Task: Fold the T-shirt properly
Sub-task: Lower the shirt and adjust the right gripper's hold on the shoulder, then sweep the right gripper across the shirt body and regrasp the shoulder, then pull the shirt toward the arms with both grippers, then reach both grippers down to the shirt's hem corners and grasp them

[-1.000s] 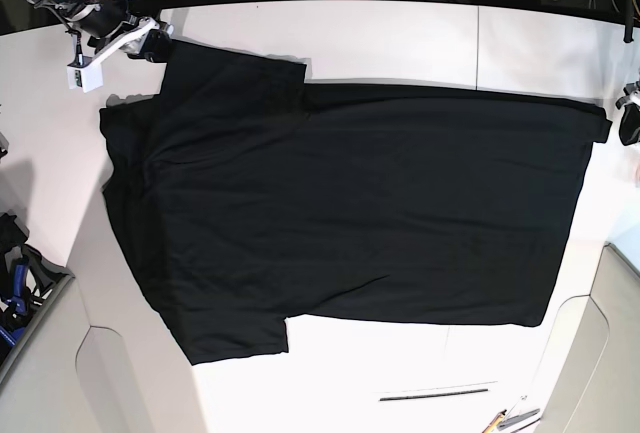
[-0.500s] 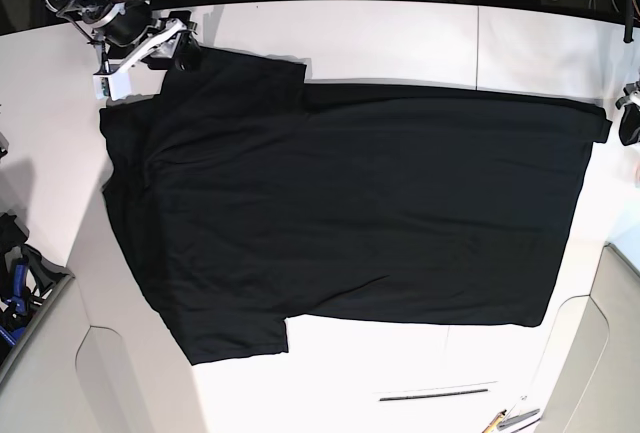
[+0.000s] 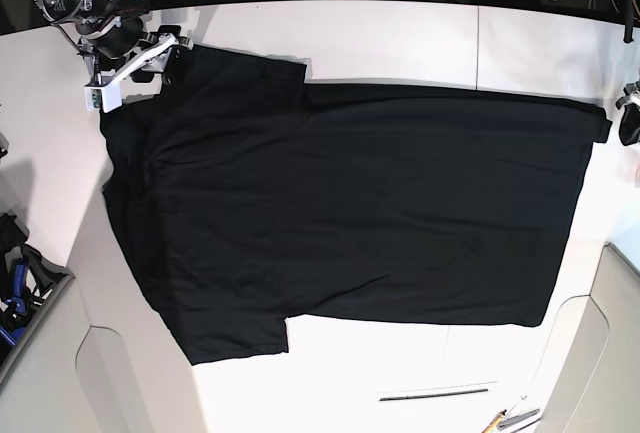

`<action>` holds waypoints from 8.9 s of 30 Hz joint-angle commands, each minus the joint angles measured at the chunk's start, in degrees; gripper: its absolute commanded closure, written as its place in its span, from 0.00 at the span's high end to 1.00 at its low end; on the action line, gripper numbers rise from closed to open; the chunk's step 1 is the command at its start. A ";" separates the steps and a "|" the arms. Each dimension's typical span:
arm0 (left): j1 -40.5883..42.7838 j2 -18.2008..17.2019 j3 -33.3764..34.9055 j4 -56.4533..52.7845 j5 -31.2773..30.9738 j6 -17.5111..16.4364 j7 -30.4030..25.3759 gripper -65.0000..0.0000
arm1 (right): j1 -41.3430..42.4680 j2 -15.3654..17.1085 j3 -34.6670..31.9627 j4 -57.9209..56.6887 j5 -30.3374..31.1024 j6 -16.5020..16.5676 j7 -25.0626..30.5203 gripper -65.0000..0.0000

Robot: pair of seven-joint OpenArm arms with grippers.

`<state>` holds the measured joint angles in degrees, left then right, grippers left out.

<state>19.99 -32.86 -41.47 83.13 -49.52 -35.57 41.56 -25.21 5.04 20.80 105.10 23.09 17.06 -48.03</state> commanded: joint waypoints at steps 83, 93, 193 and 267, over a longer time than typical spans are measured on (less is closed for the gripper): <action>-0.31 -1.44 -0.55 0.79 -1.90 -0.37 -0.61 0.28 | 31.56 -2.80 -5.38 -10.95 8.81 14.19 0.07 0.44; -0.68 -1.40 -0.52 1.22 -5.53 -4.43 -0.59 0.21 | 31.08 -2.82 6.38 -10.69 15.65 14.23 -9.97 0.00; 12.39 4.59 3.08 22.18 -4.26 -3.28 11.17 0.29 | 27.65 15.28 12.07 -6.54 -3.76 8.63 2.10 0.46; -42.18 4.09 25.42 -20.65 16.00 5.40 -5.33 0.33 | 55.98 12.90 -6.80 -60.94 -10.67 8.24 17.66 0.00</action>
<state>-20.64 -27.64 -15.84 61.41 -32.42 -30.04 37.54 29.26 17.28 13.96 43.48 12.23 25.28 -30.81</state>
